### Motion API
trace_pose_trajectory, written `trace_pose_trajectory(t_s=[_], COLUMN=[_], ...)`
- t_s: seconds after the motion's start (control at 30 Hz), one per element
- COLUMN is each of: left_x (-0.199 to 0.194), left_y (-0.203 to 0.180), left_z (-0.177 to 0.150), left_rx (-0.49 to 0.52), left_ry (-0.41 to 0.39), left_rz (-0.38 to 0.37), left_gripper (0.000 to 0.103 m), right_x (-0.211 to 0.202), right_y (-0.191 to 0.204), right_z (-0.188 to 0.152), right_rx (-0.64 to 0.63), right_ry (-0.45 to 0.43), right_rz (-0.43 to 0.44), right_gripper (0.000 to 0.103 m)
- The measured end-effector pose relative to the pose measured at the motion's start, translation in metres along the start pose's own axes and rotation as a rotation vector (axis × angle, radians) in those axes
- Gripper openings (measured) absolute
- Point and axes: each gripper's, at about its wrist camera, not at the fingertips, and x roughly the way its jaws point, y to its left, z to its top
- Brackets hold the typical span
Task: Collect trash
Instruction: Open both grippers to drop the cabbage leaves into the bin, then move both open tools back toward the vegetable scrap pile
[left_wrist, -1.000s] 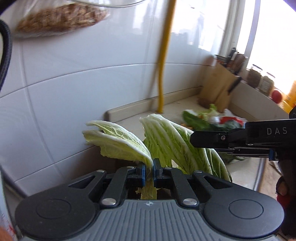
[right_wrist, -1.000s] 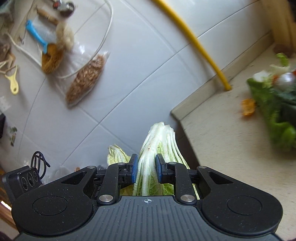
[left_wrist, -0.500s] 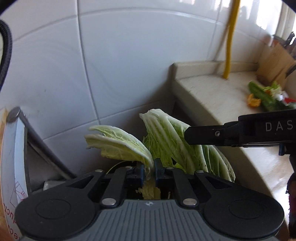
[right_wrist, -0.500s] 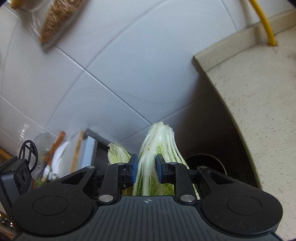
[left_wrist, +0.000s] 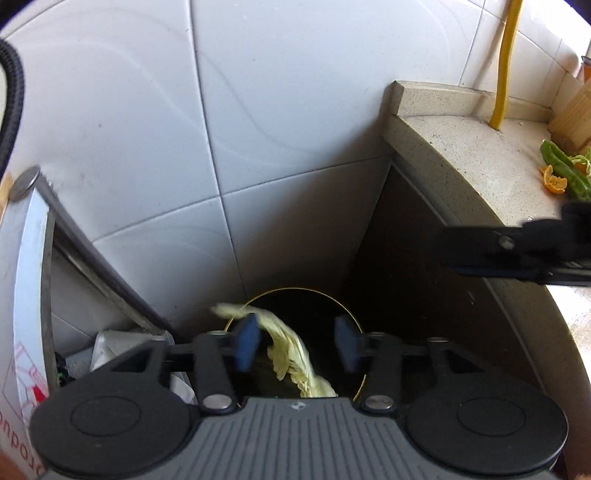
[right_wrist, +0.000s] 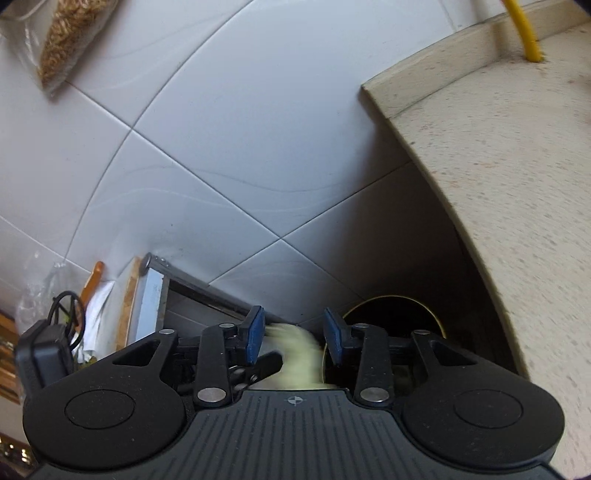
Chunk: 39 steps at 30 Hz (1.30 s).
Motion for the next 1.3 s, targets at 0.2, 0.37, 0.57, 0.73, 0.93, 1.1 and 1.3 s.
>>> trace_pose_trajectory(t_s=[0.2, 0.37, 0.57, 0.73, 0.93, 1.1, 1.3], left_x=[-0.005, -0.022, -0.048, -0.062, -0.073, -0.073, -0.070], left_y=[-0.013, -0.023, -0.042, -0.067, -0.100, -0.128, -0.156], left_z=[0.006, 0.006, 0.010, 0.013, 0.013, 0.019, 0.027], left_rx=[0.052, 0.098, 0.177, 0.243, 0.319, 0.341, 0.332], left_ry=[-0.027, -0.056, -0.121, -0.149, -0.156, -0.160, -0.152], left_rz=[-0.019, -0.088, -0.191, -0.291, -0.374, -0.398, -0.434], left_gripper=[0.057, 0.057, 0.065, 0.069, 0.070, 0.073, 0.074], right_x=[-0.032, -0.075, -0.128, -0.167, -0.210, -0.231, -0.246], right_y=[-0.001, 0.000, -0.003, -0.016, -0.034, -0.055, -0.080], right_z=[-0.006, -0.018, -0.041, -0.065, -0.083, -0.086, -0.082], right_rx=[0.030, 0.044, 0.073, 0.136, 0.193, 0.227, 0.244], right_ry=[-0.071, -0.165, -0.300, -0.391, -0.478, -0.518, -0.517], right_rz=[-0.012, -0.043, -0.151, -0.268, -0.370, -0.400, -0.412], right_gripper=[0.045, 0.051, 0.059, 0.060, 0.067, 0.069, 0.071])
